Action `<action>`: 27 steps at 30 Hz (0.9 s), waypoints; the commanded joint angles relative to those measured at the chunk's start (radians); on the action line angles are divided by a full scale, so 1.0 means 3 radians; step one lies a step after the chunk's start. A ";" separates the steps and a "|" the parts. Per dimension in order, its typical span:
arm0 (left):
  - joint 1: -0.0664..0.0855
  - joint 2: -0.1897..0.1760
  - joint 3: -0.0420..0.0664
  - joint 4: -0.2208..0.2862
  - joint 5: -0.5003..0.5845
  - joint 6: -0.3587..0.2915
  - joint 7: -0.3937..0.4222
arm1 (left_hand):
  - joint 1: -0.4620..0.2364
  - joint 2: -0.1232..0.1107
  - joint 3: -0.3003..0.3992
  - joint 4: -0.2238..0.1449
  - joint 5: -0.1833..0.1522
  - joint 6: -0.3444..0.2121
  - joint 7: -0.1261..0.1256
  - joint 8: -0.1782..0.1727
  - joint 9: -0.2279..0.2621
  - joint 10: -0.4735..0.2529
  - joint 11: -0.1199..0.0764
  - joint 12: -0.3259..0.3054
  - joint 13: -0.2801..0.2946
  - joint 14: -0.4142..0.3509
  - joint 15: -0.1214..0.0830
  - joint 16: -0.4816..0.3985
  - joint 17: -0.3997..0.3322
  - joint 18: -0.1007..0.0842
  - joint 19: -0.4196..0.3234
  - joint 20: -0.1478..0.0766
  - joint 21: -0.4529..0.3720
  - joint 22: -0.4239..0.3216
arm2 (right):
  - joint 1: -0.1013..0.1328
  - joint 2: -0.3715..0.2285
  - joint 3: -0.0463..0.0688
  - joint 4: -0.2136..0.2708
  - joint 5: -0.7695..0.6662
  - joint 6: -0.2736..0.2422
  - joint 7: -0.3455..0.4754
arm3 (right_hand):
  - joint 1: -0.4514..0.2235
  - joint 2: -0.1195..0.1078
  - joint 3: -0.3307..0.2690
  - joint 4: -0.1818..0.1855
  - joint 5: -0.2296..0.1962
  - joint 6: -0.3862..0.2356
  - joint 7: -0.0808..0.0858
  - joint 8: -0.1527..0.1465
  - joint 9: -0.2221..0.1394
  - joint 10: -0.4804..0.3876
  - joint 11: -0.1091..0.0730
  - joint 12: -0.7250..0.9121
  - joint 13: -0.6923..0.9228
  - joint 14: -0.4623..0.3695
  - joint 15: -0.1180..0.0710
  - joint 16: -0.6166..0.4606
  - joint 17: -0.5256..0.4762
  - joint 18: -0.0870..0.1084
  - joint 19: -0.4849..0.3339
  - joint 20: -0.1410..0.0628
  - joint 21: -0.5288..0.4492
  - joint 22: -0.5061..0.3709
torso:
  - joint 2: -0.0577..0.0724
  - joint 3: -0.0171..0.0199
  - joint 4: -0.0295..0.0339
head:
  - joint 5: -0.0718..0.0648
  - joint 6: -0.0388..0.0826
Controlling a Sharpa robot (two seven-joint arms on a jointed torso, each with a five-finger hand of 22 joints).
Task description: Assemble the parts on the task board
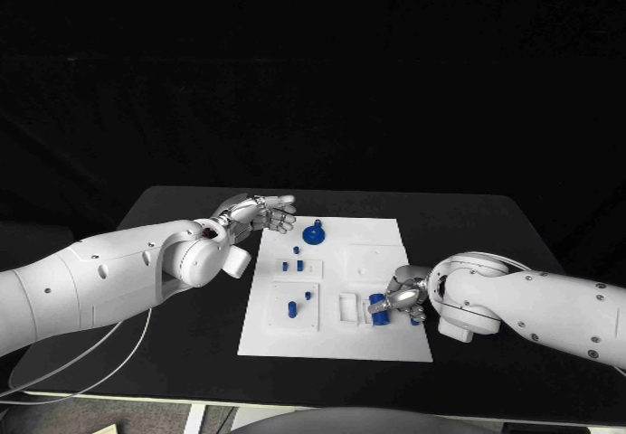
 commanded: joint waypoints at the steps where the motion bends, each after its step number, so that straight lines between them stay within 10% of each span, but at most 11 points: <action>1: 0.0001 0.0009 0.0002 -0.0002 0.0005 -0.0008 0.0006 | 0.0016 0.0044 0.0024 -0.0016 -0.0006 -0.0030 -0.0004 -0.0016 -0.0005 -0.0026 -0.0006 -0.0014 -0.0006 -0.0021 0.0012 -0.0018 0.0008 0.0031 0.0016 0.0002 -0.0015 0.0002 | -0.0017 -0.0047 -0.0018 0.0023 0.0282 -0.0173 0.0098 | -0.0114 0.0036 0.0038 0.0014 0.0010 0.0045 -0.0006 0.0004 -0.0514 0.0032 -0.0008 -0.0028 0.0006 0.0011 -0.0021 -0.0021 0.0005 0.0180 0.0001 0.0036 0.0019 0.0056 | 0.0003 0.0001 -0.0002 | -0.0006 0.0005; 11: 0.0001 0.0018 0.0002 -0.0012 0.0005 0.0000 0.0000 | 0.0041 0.0062 0.0035 -0.0033 -0.0004 -0.0030 -0.0003 -0.0014 -0.0005 -0.0026 -0.0006 -0.0011 -0.0009 -0.0018 0.0013 -0.0023 0.0015 0.0030 0.0017 0.0005 -0.0016 0.0007 | 0.0126 -0.0126 -0.0015 0.0157 0.0393 -0.0186 0.0102 | -0.0232 0.0073 0.0023 -0.0013 0.0010 0.0094 -0.0018 -0.0015 -0.0543 0.0065 -0.0020 -0.0046 0.0014 0.0015 -0.0032 -0.0025 0.0010 0.0180 -0.0004 0.0040 0.0031 0.0056 | 0.0012 0.0001 -0.0002 | -0.0005 0.0012; 27: 0.0000 0.0034 0.0002 -0.0031 0.0006 0.0036 0.0048 | -0.0016 0.0043 0.0013 -0.0013 -0.0002 -0.0031 -0.0002 -0.0014 -0.0007 -0.0025 -0.0005 -0.0009 -0.0013 -0.0016 0.0015 -0.0035 0.0025 0.0026 0.0019 0.0007 -0.0022 0.0011 | 0.0131 0.0082 -0.0015 0.0117 0.0364 0.0001 0.0034 | -0.0271 0.0078 0.0026 -0.0048 0.0010 0.0106 -0.0020 -0.0031 -0.0559 0.0072 -0.0022 -0.0058 0.0021 0.0016 -0.0036 -0.0030 0.0012 0.0180 -0.0008 0.0038 0.0034 0.0054 | 0.0018 -0.0003 0.0004 | -0.0006 0.0011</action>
